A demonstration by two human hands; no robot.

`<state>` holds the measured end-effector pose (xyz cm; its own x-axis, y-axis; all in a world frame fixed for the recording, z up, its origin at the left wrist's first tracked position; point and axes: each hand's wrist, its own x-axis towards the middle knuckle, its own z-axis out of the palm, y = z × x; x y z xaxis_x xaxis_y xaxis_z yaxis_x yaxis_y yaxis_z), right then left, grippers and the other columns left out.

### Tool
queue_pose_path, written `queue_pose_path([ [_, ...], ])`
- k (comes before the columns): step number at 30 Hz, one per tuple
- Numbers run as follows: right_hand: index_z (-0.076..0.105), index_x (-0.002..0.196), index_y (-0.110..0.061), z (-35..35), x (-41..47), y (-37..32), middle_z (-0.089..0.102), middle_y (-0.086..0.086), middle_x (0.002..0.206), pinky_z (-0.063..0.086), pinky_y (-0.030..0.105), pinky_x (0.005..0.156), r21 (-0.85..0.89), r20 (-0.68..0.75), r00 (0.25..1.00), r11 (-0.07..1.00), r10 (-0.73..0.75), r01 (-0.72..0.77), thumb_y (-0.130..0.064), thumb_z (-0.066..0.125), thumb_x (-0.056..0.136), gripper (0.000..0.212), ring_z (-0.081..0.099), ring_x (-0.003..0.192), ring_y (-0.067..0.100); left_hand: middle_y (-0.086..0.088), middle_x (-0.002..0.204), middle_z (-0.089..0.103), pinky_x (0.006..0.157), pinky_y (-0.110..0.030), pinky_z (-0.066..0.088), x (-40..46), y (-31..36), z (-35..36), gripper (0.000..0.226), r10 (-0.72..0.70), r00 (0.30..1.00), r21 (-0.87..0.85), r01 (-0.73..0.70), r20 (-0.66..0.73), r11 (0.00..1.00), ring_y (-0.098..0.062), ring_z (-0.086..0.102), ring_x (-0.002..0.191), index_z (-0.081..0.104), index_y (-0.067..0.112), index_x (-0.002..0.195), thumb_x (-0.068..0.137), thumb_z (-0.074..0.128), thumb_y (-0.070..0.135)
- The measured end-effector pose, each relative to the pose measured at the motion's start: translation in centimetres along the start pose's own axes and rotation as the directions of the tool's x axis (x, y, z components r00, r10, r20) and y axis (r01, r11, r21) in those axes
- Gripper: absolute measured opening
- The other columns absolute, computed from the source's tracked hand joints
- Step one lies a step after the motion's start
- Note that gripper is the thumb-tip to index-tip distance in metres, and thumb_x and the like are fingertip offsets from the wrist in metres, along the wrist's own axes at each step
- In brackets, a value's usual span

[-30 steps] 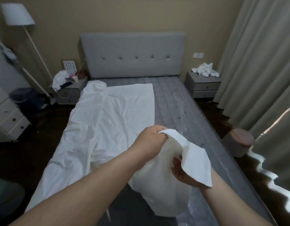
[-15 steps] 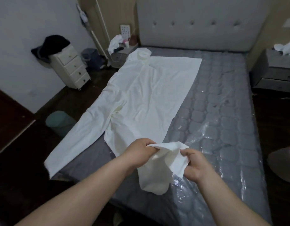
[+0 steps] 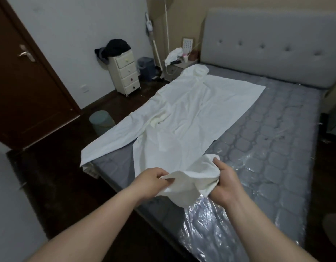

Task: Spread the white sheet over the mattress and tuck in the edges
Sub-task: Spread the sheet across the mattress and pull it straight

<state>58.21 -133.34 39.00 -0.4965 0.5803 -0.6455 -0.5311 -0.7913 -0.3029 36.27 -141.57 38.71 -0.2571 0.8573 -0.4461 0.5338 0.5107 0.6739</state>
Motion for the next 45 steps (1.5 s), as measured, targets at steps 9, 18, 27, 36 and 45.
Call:
queue_pose_path([
  [9,0.067,0.134,-0.006,-3.8,-11.6,3.9,0.065,0.022,0.136,0.044,0.055,0.109,-0.101,0.090,0.996,0.994,-0.018,0.027,-0.051,0.048,0.103,0.058,0.062,0.122,0.042,0.003,0.086,0.076,0.074,-0.033,0.053,-7.9,-3.5,8.8,0.025,-0.019,0.995,-0.133,0.032,0.096,0.991,-0.019,0.070,0.084,0.074,0.026,0.087,0.085,0.073,0.051],
  [18,0.066,0.127,-0.001,-9.1,-18.9,2.0,0.070,0.026,0.123,0.051,0.060,0.101,-0.019,0.092,0.991,0.995,-0.099,0.101,-0.051,0.043,0.105,0.060,0.071,0.107,0.044,0.010,0.062,0.061,0.061,-0.028,0.042,-14.1,0.0,13.8,0.045,-0.033,0.996,-0.046,0.029,-0.082,0.999,-0.013,0.055,0.061,0.066,0.019,0.079,0.081,0.071,0.064],
  [27,0.064,0.134,-0.008,-21.9,-26.1,-8.3,0.070,0.022,0.127,0.058,0.062,0.085,0.063,0.140,0.985,0.994,-0.103,0.095,-0.051,0.046,0.104,0.056,0.073,0.104,0.043,0.006,0.084,0.070,0.070,-0.029,0.047,-20.2,11.7,26.4,0.041,0.008,0.994,0.108,0.004,-0.108,0.994,-0.013,0.062,0.078,0.068,0.020,0.085,0.091,0.066,0.060],
  [36,0.072,0.123,-0.015,-31.3,-33.8,-15.4,0.071,0.014,0.130,0.055,0.049,0.093,0.137,0.079,0.975,0.971,-0.207,0.196,-0.046,0.045,0.106,0.045,0.073,0.108,0.036,0.006,0.072,0.057,0.066,-0.033,0.040,-25.8,20.3,37.2,0.040,0.043,0.998,0.218,-0.051,0.041,0.975,-0.015,0.054,0.068,0.054,0.023,0.073,0.099,0.058,0.054],
  [45,0.064,0.137,-0.012,-37.7,-40.6,-15.1,0.071,0.017,0.129,0.057,0.060,0.088,0.172,-0.037,0.951,0.935,-0.307,0.309,-0.039,0.044,0.103,0.047,0.070,0.114,0.041,0.008,0.074,0.060,0.064,-0.029,0.040,-26.7,22.3,43.1,0.036,0.162,0.948,0.307,-0.246,0.273,0.919,-0.013,0.056,0.071,0.056,0.025,0.075,0.099,0.057,0.051],
])
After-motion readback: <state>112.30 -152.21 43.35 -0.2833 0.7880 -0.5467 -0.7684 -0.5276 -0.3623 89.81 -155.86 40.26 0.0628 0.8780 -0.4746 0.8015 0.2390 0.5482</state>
